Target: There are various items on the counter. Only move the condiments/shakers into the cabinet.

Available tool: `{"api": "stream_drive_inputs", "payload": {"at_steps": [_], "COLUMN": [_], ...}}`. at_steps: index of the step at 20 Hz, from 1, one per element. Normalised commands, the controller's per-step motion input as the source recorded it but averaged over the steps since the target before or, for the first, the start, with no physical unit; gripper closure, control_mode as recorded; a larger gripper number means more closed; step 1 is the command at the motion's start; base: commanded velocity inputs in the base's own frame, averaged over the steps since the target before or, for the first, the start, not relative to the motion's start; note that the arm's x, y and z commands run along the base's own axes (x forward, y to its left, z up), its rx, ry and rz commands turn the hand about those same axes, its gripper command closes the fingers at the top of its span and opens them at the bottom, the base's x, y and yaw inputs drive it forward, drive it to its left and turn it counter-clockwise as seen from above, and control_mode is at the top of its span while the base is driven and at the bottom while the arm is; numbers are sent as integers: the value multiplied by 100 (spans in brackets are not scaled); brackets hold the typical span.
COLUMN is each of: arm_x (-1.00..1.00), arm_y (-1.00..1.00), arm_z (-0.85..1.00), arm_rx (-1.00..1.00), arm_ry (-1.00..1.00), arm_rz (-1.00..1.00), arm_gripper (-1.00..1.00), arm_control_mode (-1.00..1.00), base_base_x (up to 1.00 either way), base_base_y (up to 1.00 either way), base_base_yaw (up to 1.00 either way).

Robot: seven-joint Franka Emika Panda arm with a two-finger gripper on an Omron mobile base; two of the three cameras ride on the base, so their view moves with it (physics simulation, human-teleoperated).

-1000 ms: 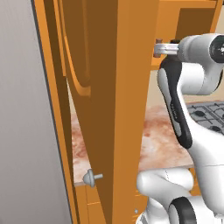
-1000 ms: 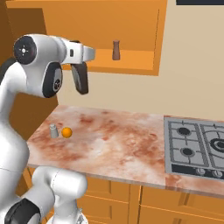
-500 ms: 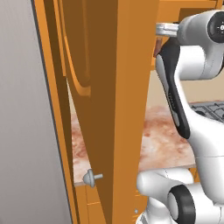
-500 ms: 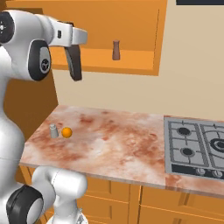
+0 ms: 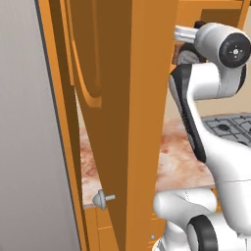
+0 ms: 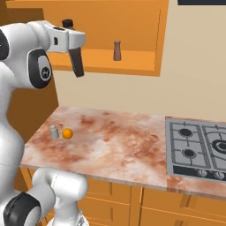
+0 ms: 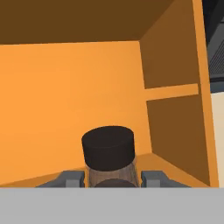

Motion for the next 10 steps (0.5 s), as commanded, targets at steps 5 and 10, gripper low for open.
{"api": "stream_drive_inputs", "payload": {"at_steps": [5, 10], "arm_x": [11, 38], "arm_y": [46, 29], "arm_z": [3, 1], "arm_rx": [0, 0], "arm_ry": [-1, 1], "arm_rz": [-13, -13], "arm_gripper": [100, 100], "arm_control_mode": [-100, -100], "base_base_x": [0, 0], "base_base_y": [0, 0], "base_base_yaw": [0, 0]}}
